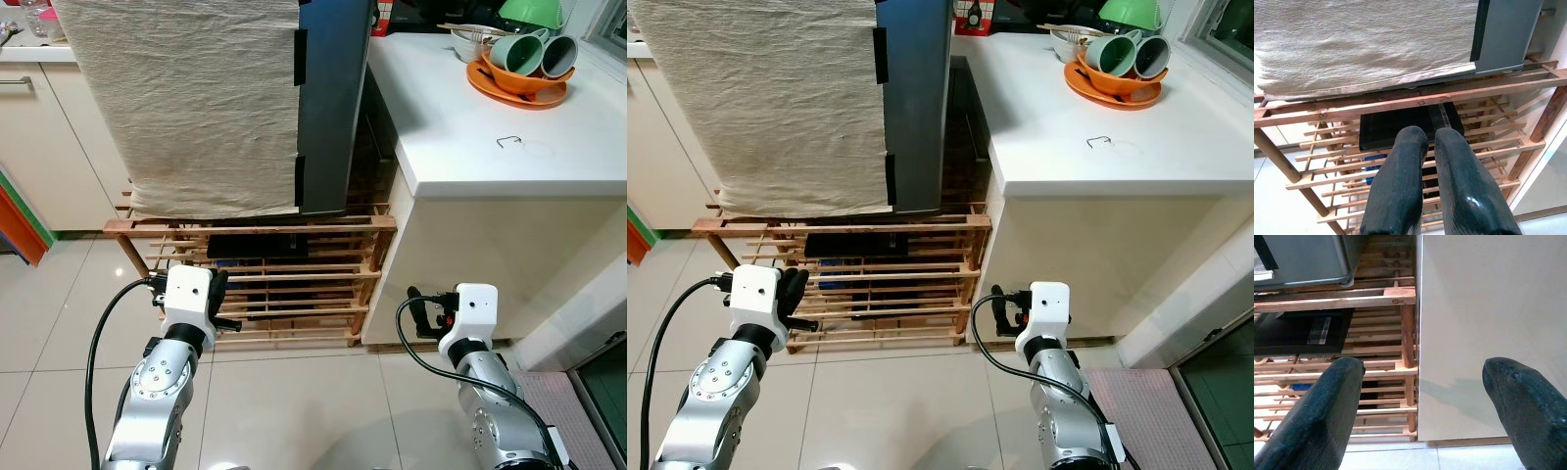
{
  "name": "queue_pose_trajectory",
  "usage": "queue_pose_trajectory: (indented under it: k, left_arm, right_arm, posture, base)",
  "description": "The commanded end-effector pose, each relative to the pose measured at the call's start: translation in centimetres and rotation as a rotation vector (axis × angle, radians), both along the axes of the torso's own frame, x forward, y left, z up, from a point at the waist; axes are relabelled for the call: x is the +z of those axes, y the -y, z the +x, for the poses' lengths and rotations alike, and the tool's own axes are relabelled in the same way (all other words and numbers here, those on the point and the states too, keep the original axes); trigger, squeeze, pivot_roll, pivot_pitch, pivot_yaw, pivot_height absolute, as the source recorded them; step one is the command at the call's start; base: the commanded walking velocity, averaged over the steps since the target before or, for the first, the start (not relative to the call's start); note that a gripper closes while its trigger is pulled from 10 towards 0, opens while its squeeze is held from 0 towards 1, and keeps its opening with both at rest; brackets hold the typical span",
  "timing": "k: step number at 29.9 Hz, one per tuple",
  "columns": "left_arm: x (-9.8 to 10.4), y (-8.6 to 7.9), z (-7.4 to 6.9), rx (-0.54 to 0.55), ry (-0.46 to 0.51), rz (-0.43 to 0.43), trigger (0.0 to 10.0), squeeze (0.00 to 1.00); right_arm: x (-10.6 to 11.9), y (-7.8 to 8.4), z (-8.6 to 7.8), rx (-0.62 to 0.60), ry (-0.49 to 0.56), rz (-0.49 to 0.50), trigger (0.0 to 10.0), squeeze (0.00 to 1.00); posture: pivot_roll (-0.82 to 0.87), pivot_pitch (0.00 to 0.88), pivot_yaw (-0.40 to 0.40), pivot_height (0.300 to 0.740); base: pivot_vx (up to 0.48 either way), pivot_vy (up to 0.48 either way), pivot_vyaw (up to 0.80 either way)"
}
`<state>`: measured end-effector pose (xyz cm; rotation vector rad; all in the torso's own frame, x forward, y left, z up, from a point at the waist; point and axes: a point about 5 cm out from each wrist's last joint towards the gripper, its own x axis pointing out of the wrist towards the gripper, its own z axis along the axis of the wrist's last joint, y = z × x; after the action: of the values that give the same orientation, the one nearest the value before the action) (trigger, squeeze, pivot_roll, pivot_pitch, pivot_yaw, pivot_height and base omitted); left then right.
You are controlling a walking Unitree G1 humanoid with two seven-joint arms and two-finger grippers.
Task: Restocking fridge
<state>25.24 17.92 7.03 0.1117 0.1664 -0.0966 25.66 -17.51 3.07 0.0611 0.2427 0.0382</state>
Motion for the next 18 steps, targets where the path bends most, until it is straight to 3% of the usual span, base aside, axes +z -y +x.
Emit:
queue_pose_trajectory:
  k: [1, 14, 15, 16, 17, 18]
  left_arm:
    - [0.2, 4.1, 3.6, -0.060, -0.073, -0.166, 10.0, 0.00]
    - [0.2, 4.1, 3.6, -0.060, -0.073, -0.166, 10.0, 0.00]
    - [0.6, 3.8, 3.6, -0.068, -0.043, -0.138, 10.0, 0.00]
    - [1.4, 3.9, 4.0, -0.077, 0.009, -0.139, 10.0, 0.00]
    - [2.0, 4.1, 4.3, -0.091, 0.042, -0.141, 10.0, 0.00]
    - [2.0, 4.1, 4.3, -0.091, 0.042, -0.141, 10.0, 0.00]
  right_arm:
    - [2.2, -3.3, 1.3, 0.008, 0.013, 0.071, 10.0, 0.00]
    - [2.2, -3.3, 1.3, 0.008, 0.013, 0.071, 10.0, 0.00]
    - [2.2, -3.6, 1.4, 0.025, 0.014, 0.071, 10.0, 0.00]
    - [2.7, -3.5, 2.6, 0.027, 0.056, 0.055, 10.0, 0.00]
    - [3.2, -3.3, 3.6, 0.018, 0.086, 0.052, 10.0, 0.00]
    - [3.2, -3.3, 3.6, 0.018, 0.086, 0.052, 10.0, 0.00]
  posture:
    - [-0.05, 0.000, 0.058, 0.740]
    - [-0.05, 0.000, 0.058, 0.740]
    - [-0.04, 0.000, 0.035, 0.740]
    - [0.00, 0.000, -0.019, 0.740]
    - [0.00, 0.000, -0.024, 0.740]
    - [0.00, 0.000, -0.024, 0.740]
  base:
    - [0.000, 0.000, 0.00]
    - [0.000, 0.000, 0.00]
    - [0.000, 0.000, 0.00]
    - [0.000, 0.000, 0.00]
    - [0.000, 0.000, 0.00]
    - [0.000, 0.000, 0.00]
